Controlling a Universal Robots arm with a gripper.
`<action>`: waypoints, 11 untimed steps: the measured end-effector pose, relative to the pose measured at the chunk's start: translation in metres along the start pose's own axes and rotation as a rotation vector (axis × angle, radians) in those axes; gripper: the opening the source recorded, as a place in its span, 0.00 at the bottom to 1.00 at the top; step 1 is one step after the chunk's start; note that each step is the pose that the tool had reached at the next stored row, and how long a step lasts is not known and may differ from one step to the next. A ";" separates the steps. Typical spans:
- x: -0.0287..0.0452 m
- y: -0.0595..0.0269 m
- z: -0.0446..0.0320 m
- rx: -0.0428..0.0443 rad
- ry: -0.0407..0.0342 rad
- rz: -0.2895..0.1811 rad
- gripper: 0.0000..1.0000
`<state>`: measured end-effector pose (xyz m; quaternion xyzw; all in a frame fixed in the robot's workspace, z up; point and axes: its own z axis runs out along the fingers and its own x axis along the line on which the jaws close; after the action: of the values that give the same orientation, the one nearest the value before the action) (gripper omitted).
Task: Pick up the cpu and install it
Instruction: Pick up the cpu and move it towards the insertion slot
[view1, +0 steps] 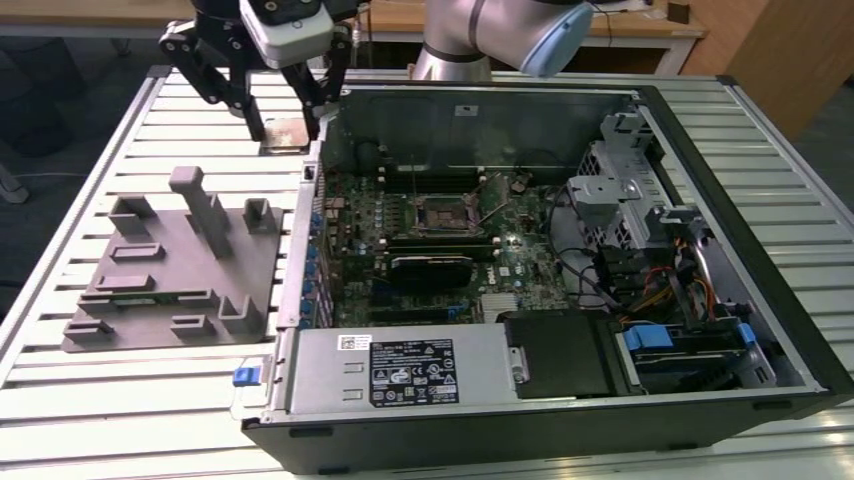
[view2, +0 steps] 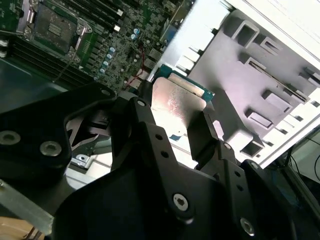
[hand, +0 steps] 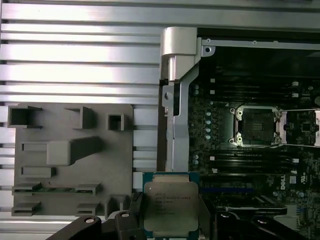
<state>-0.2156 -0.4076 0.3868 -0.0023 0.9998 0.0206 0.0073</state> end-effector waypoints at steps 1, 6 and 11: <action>-0.0020 0.0000 0.0000 0.0000 0.0000 0.000 0.53; -0.0121 0.0000 0.0002 0.0000 0.0000 0.000 0.53; -0.0210 -0.0001 0.0004 -0.0001 0.0000 0.000 0.53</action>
<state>-0.1945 -0.4076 0.3868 -0.0023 0.9998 0.0206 0.0073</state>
